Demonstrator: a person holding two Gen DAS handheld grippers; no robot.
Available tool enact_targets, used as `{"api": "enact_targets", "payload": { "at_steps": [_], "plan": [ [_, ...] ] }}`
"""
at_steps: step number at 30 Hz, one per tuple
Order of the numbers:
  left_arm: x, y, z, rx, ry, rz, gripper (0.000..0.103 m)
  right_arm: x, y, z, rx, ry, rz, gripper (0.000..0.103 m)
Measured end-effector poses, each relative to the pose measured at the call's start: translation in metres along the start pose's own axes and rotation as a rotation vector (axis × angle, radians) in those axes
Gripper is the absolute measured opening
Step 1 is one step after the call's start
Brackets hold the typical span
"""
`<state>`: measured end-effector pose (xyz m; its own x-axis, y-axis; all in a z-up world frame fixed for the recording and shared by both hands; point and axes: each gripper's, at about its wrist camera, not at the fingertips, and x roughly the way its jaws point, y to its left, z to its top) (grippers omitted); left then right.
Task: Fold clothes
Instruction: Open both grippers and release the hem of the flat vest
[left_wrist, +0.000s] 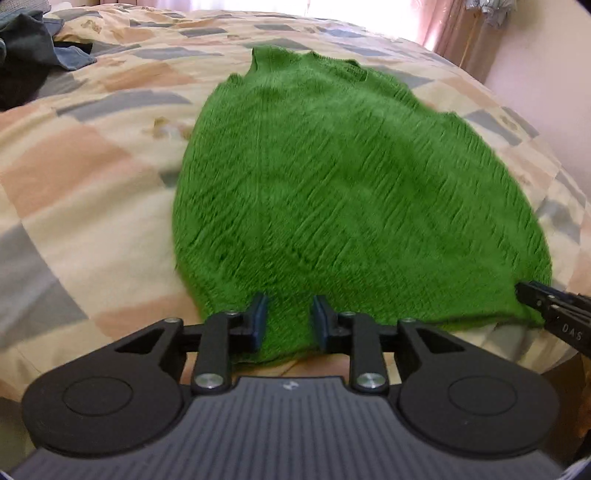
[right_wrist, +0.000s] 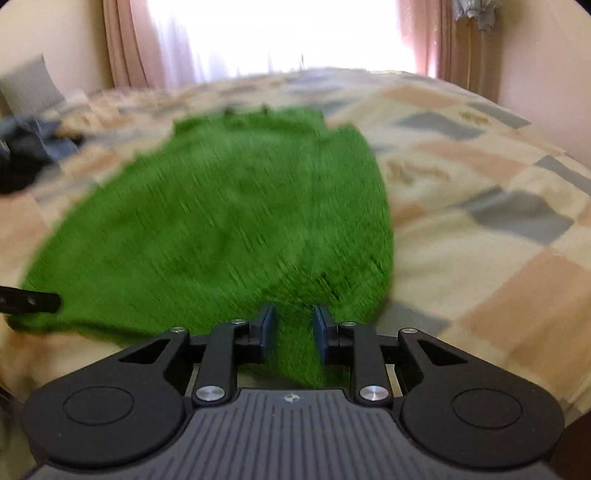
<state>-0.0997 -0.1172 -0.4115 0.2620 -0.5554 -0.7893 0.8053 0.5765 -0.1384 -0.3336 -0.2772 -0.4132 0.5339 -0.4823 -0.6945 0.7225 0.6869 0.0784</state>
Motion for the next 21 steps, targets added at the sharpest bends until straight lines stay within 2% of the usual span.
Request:
{"api": "enact_targets", "payload": {
  "at_steps": [3,6,8,10,11,13,16,21],
  "plan": [
    [-0.011,-0.002,-0.006,0.017,0.007,0.017,0.024,-0.006,-0.007,-0.017,0.033,-0.003,0.003,0.025],
    [-0.026,-0.012,-0.005,0.029,0.001,0.039,0.024,-0.018,-0.010,-0.016,0.108,0.035,-0.004,0.025],
    [-0.035,-0.018,-0.005,0.037,-0.003,0.054,0.032,-0.026,-0.006,-0.008,0.138,0.037,-0.023,0.027],
    [-0.044,-0.025,-0.005,0.045,-0.007,0.069,0.036,-0.042,0.001,-0.002,0.152,0.009,-0.029,0.033],
    [-0.049,-0.028,-0.005,0.049,-0.010,0.077,0.038,-0.049,0.005,-0.001,0.145,-0.011,-0.024,0.042],
    [-0.057,-0.033,-0.006,0.068,-0.019,0.093,0.042,-0.062,0.012,0.000,0.127,-0.032,-0.022,0.052],
    [-0.066,-0.040,-0.011,0.088,-0.026,0.115,0.045,-0.074,0.020,-0.003,0.099,-0.033,-0.032,0.054],
    [-0.079,-0.043,-0.023,0.091,-0.028,0.109,0.049,-0.087,0.024,-0.010,0.111,-0.022,-0.038,0.058]
  ]
}}
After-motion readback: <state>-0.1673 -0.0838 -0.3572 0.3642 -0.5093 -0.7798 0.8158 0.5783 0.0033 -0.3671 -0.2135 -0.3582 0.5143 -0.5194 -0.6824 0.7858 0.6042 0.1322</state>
